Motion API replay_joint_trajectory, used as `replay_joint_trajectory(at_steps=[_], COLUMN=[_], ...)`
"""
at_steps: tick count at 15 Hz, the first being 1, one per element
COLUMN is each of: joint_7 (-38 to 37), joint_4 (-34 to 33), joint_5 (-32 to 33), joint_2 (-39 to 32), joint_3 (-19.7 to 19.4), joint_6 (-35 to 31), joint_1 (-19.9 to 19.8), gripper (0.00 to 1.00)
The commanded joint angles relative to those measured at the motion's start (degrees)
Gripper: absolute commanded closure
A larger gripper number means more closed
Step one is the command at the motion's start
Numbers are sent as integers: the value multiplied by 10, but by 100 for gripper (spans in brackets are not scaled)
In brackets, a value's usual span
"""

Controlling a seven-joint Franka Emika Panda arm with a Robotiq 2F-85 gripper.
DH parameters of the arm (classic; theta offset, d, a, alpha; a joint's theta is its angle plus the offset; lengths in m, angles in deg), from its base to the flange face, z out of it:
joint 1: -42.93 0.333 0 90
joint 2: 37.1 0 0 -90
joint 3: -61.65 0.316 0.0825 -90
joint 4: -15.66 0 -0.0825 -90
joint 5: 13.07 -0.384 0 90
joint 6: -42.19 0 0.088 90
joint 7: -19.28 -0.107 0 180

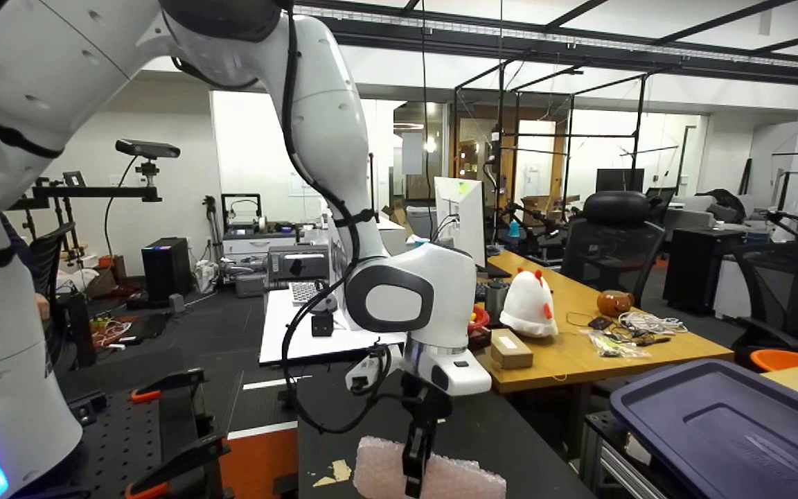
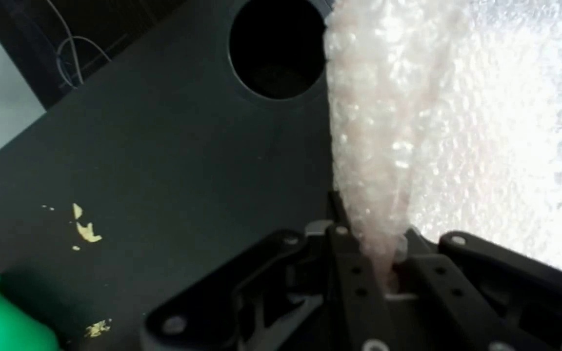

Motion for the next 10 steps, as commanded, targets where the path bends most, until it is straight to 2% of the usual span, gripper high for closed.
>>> replay_joint_trajectory(at_steps=[1,5,10], joint_7=[-48,-62,-120], joint_4=[-22,-98,-197], joint_5=[51,80,118], joint_2=[9,-20,-75], joint_3=[-34,-12,-5], joint_6=[88,173,265], joint_1=[51,59,85], gripper=[98,98,98])
